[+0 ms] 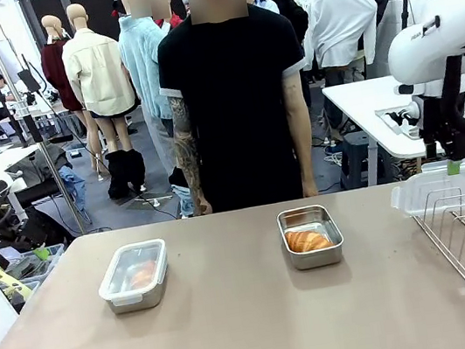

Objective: Place the bread in airtight containers.
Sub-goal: Pick up one Airtight Container lid and hand it to the human.

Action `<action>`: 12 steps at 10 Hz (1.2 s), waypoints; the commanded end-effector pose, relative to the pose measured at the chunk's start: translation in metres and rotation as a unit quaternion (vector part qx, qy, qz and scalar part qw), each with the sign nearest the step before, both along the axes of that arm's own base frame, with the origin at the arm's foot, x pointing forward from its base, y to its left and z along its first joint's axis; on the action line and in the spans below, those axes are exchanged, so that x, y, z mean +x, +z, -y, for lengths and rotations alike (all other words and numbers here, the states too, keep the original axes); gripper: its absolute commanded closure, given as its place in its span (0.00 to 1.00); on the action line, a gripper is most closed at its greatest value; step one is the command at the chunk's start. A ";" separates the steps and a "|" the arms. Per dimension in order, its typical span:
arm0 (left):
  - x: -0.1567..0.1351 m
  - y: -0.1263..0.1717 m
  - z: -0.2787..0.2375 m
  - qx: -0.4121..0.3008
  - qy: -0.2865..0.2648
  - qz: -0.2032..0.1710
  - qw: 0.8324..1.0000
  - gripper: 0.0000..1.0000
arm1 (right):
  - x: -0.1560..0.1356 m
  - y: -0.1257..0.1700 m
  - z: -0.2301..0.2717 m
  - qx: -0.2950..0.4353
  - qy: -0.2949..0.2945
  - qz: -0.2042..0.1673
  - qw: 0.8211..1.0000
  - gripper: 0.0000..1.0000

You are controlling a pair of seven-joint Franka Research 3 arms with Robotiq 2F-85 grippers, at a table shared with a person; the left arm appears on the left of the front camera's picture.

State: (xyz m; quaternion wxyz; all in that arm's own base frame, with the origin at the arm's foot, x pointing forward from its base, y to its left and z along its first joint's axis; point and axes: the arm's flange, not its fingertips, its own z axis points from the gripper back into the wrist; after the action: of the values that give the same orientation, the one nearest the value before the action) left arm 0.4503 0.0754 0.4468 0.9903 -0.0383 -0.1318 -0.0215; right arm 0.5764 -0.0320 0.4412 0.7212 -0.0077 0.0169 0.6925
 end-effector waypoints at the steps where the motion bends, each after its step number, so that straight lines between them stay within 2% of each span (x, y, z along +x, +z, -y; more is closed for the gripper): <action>1: -0.002 0.000 -0.001 0.005 0.008 0.001 1.000 0.00 | 0.013 -0.002 -0.002 0.016 0.018 -0.012 1.000 0.00; 2: -0.002 0.000 -0.001 0.005 0.008 0.001 1.000 0.00 | 0.015 -0.005 -0.003 0.019 0.019 -0.015 1.000 0.02; 7: -0.002 0.000 -0.001 0.005 0.008 0.001 1.000 0.00 | 0.018 -0.006 -0.003 0.023 0.015 -0.025 0.999 0.96; 8: -0.002 0.000 -0.001 0.005 0.008 0.001 1.000 0.00 | 0.019 -0.006 -0.003 0.024 0.015 -0.029 0.999 1.00; 12: -0.002 0.000 -0.001 0.005 0.008 0.001 1.000 0.00 | 0.015 -0.002 -0.005 0.018 0.015 -0.031 0.999 1.00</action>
State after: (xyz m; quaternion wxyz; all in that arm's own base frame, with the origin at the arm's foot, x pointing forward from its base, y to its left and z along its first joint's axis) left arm 0.4502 0.0754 0.4467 0.9903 -0.0383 -0.1318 -0.0215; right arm 0.5883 -0.0265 0.4359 0.7133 0.0160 0.0251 0.7002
